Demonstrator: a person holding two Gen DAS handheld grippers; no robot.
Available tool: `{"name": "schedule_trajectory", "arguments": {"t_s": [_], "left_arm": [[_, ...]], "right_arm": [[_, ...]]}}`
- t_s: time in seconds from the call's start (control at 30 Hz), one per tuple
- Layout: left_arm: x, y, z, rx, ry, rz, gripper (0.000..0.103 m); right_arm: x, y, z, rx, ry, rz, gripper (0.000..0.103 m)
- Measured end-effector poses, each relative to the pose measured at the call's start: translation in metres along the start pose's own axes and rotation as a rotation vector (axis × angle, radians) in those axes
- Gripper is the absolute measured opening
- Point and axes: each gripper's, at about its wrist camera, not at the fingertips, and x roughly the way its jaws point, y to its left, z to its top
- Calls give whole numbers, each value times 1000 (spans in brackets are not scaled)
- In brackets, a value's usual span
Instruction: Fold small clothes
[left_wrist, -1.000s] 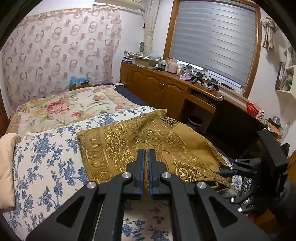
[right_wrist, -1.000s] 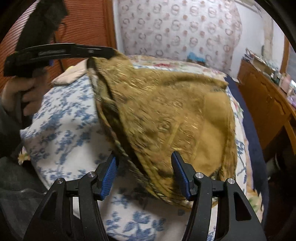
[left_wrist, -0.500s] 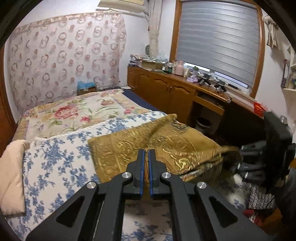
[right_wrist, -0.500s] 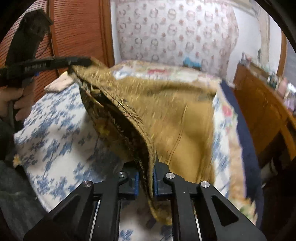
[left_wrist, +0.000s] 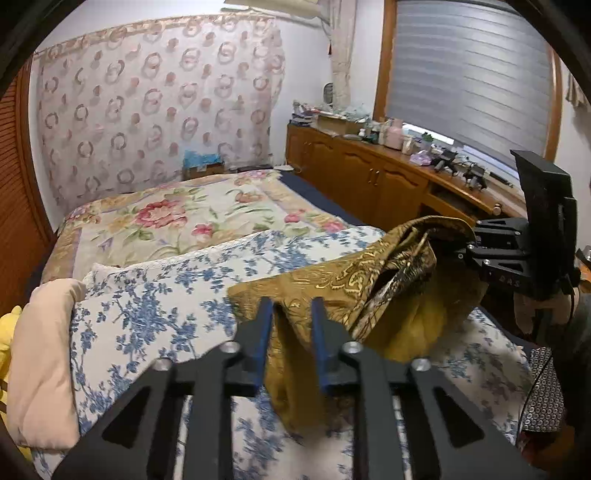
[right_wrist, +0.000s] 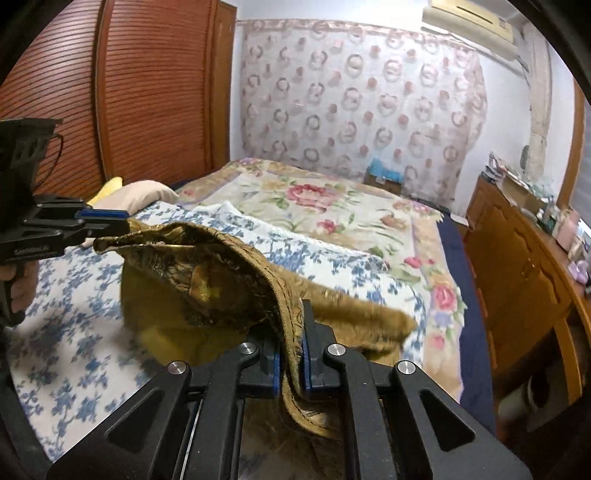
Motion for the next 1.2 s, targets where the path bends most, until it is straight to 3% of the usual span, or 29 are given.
{"name": "schedule_trajectory", "arguments": {"t_s": [0.07,0.17,0.47,0.8,0.97,1.2], "left_arm": [[6,7,2,-6,13,-7,38],[16,17,2,-12,36,-7,44],[46,41,6,-32,85,14,45],[94,48,8,-22,168,-7,45],[111,50,5,-26,208,-7,45],[115,52,6,-39,204,-14,46]], "right_arm": [[16,-6,3,3,26,14,5],[39,-12,3,7,64,32,6],[86,-28,7,18,148,77,6],[111,-41,20,51,208,117,7],[99,-57,35,119,182,37,40],[54,-68,49,139,109,-74,51]]}}
